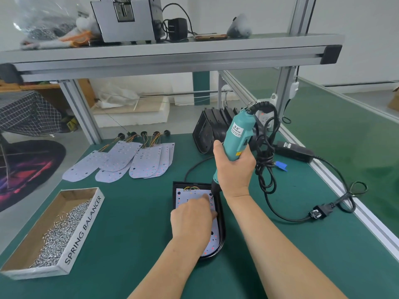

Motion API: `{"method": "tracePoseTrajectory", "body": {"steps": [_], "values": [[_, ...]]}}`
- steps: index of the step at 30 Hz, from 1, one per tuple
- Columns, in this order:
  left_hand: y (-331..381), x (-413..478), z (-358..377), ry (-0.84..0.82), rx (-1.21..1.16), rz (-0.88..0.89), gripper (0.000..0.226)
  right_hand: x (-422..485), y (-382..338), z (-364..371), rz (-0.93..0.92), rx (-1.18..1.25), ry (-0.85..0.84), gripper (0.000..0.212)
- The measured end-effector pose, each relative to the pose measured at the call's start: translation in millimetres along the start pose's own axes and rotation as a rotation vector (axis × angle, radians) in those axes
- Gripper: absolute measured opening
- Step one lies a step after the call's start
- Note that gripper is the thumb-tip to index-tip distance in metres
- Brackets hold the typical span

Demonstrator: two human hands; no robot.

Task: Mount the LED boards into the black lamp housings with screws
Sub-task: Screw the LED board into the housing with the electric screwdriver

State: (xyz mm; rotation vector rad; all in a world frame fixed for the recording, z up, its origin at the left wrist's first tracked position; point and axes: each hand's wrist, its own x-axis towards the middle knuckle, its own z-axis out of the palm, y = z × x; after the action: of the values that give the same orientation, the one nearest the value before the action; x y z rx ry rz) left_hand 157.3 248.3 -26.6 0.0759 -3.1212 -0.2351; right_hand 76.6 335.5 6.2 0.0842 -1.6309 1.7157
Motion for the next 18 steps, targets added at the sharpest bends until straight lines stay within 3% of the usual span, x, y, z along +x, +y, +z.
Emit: {"method": "tracePoseTrajectory", "body": {"steps": [7, 18], "values": [[-0.1, 1.0, 1.7, -0.006, -0.013, 0.006, 0.021, -1.5, 0.8, 1.3, -0.002, 0.015, -0.030, 0.034], [1.8, 1.0, 0.5, 0.001, 0.027, 0.021, 0.021, -2.9, 1.4, -1.7, 0.151, 0.027, 0.008, 0.034]]}}
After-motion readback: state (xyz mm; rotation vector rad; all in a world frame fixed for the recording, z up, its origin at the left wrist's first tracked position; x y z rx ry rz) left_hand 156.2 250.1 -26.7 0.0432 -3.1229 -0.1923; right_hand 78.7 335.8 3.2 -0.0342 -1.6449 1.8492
